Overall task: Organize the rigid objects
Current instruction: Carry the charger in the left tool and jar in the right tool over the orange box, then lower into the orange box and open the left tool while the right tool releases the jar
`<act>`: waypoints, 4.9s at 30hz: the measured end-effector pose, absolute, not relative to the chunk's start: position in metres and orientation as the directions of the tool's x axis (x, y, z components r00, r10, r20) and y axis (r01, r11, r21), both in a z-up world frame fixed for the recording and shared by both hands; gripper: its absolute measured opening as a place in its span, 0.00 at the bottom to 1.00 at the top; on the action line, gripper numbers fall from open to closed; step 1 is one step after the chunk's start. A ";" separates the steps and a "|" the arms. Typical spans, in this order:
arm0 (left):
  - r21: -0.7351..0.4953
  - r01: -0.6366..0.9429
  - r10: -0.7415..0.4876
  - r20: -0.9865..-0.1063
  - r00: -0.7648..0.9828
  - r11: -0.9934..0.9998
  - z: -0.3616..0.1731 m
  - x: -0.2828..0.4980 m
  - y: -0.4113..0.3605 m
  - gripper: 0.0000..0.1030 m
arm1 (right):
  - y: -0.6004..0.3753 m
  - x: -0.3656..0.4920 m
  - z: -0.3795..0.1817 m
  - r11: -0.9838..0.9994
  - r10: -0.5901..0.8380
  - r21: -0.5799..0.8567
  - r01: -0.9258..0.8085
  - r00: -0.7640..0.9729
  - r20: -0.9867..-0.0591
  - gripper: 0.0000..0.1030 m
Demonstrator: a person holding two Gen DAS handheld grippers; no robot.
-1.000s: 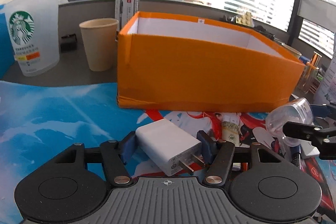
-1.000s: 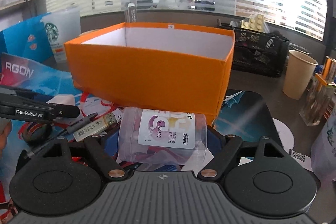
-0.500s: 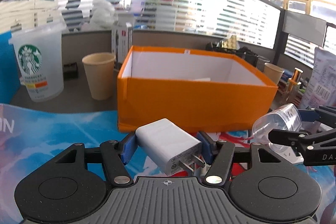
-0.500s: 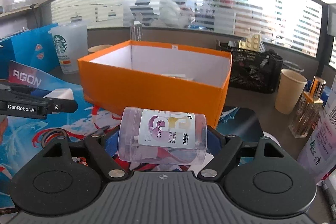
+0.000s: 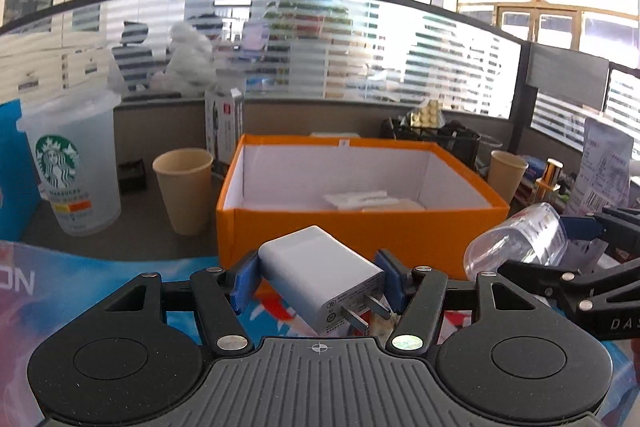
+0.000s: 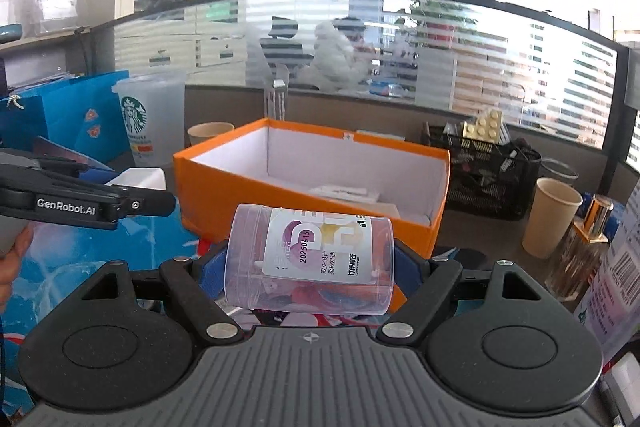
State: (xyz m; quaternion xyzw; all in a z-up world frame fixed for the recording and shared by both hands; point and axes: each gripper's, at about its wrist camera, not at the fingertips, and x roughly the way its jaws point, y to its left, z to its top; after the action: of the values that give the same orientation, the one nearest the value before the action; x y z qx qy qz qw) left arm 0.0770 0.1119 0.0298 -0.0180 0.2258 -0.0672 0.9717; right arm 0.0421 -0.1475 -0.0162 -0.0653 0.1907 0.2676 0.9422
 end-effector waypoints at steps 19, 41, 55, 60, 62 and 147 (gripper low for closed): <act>-0.058 0.140 -0.151 -0.362 0.920 0.988 0.061 0.094 0.104 0.59 | -0.150 0.051 0.004 0.853 0.493 0.001 -0.522 0.804 -0.331 0.76; -0.045 0.145 -0.151 -0.351 0.924 0.988 0.074 0.147 0.100 0.59 | -0.141 0.102 0.024 0.867 0.485 0.031 -0.498 0.826 -0.288 0.77; -0.050 0.107 -0.118 -0.357 0.927 0.993 0.077 0.180 0.113 0.59 | -0.114 0.133 0.032 0.854 0.499 0.010 -0.520 0.814 -0.296 0.77; -0.054 0.087 -0.101 -0.391 0.915 0.995 0.064 0.195 0.116 0.59 | -0.109 0.147 0.025 0.858 0.492 0.019 -0.514 0.809 -0.320 0.77; -0.056 0.081 -0.097 -0.401 0.911 0.995 0.060 0.200 0.118 0.59 | -0.109 0.153 0.020 0.859 0.488 0.024 -0.511 0.806 -0.334 0.77; 0.101 0.137 -0.049 -0.603 0.796 0.985 -0.002 0.265 0.082 0.59 | -0.089 0.238 -0.032 0.855 0.355 -0.042 -0.518 0.642 -0.679 0.77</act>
State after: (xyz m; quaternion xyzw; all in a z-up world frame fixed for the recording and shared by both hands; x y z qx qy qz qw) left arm 0.2652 0.0820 -0.0020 0.0699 0.3155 -0.0492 0.9451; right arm 0.2379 -0.0890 -0.0321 -0.1172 0.3462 0.2429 0.8986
